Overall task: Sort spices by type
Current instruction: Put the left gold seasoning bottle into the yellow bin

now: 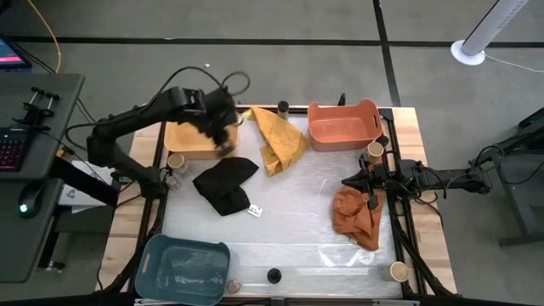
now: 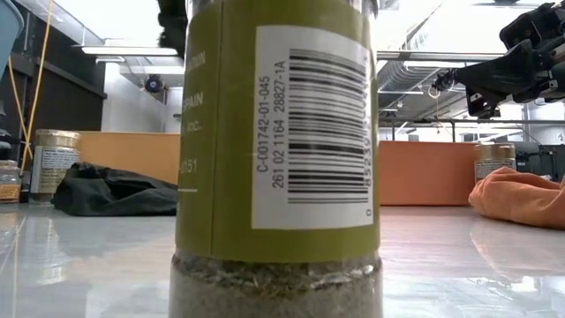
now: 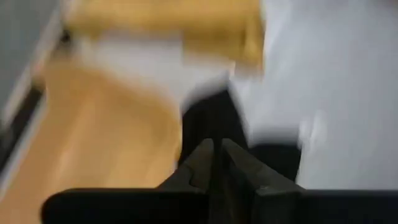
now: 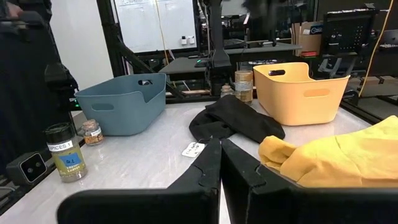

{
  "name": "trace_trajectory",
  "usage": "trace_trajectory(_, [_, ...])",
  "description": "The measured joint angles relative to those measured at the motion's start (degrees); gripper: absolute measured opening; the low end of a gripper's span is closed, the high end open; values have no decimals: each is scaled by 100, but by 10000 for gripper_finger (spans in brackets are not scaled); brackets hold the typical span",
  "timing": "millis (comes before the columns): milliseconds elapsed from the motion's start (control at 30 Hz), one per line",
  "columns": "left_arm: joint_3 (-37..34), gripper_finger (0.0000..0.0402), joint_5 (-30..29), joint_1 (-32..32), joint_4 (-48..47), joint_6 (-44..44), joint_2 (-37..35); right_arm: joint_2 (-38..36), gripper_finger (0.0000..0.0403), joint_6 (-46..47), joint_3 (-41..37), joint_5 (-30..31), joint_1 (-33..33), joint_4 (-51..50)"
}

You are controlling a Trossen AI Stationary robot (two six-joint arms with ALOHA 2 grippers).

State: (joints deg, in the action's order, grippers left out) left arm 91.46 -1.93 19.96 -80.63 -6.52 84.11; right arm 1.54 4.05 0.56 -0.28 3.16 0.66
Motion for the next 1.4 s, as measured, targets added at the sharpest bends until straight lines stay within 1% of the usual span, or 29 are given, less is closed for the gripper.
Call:
trace_trajectory(100, [-97,69,-261,-250,-1017,-210,-145,0,0,0,1,0,0,-1])
trace_trajectory(133, [-163,84,-304,-343,-1006,-310,-220,0,0,0,1,0,0,0])
trace_trajectory(167, [-271,100,-228,-432,-892,-465,-344,0,0,2,1,0,0,0])
trace_trajectory(233, [-486,133,158,-558,-948,-722,-529,0,0,0,1,0,0,-1])
trace_trajectory(300, [-697,167,393,-674,-953,-978,-616,-4,0,1,0,0,-1,0])
trace_trajectory(400, [-1113,215,655,-739,-915,-1596,-677,8,0,1,0,0,-1,0])
trace_trajectory(500, [-1509,255,623,-822,-961,-2324,-705,4,0,0,0,0,0,0])
trace_trajectory(567, [-1785,275,398,-924,-927,-2899,-710,2,0,0,0,0,0,0])
trace_trajectory(633, [-2020,287,84,-1047,-922,-3559,-781,2,0,1,0,0,0,0])
trace_trajectory(867, [-2623,288,-1170,-1728,-929,-5917,-1264,2,0,2,2,0,0,0])
trace_trajectory(1000, [-3053,287,-1472,-1981,-941,-6789,-1455,2,0,1,1,0,0,-2])
trace_trajectory(1133, [-3332,287,-1672,-2014,-940,-7140,-1470,2,0,2,0,0,0,-2])
trace_trajectory(1267, [-3309,277,-1778,-2060,-941,-7244,-1477,2,0,2,0,0,-2,0])
trace_trajectory(1333, [-3283,252,-1936,-2117,-919,-7384,-1550,2,0,0,0,0,-1,0])
trace_trajectory(1400, [-3326,206,-2075,-2179,-941,-7589,-1607,0,0,1,1,0,0,0])
